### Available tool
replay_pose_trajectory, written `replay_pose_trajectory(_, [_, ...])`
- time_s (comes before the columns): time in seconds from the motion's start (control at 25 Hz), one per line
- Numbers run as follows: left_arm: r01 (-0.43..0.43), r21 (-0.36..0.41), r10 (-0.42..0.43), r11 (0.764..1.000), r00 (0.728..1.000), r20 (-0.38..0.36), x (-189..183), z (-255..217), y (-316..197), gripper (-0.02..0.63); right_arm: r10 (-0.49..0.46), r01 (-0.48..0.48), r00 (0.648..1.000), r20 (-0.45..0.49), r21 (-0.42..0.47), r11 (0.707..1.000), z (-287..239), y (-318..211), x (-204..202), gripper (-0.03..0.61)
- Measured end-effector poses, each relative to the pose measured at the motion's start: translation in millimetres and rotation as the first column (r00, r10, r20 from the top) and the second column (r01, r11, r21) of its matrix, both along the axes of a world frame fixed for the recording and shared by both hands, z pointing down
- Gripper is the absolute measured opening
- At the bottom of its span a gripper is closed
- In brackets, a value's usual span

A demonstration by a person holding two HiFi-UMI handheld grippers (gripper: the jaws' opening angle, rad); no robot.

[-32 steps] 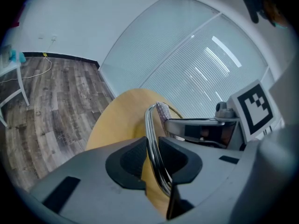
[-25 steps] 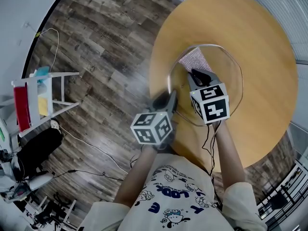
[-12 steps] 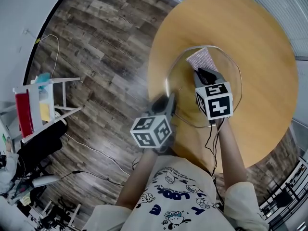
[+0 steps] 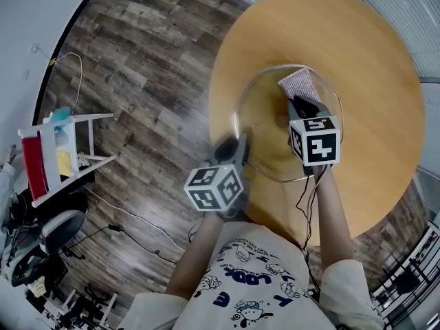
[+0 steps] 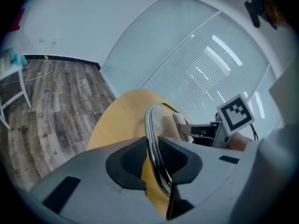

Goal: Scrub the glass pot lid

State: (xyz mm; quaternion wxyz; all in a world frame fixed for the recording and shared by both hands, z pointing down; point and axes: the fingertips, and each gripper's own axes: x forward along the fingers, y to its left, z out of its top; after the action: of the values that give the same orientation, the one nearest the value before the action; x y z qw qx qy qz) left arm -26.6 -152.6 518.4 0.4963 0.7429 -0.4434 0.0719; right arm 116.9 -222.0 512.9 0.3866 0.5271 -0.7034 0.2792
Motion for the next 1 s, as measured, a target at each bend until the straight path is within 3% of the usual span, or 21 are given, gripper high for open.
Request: replay_pose_trajectory(1.0, [0.013, -0.004, -0.013, 1.000, 1.000, 0.004, -0.4, 1.5, 3.1, 0.083, 0.107, -0.107, 0.994, -0.028, -0.020, 0.994, -1.0, 27.5, 38.2, 0.055])
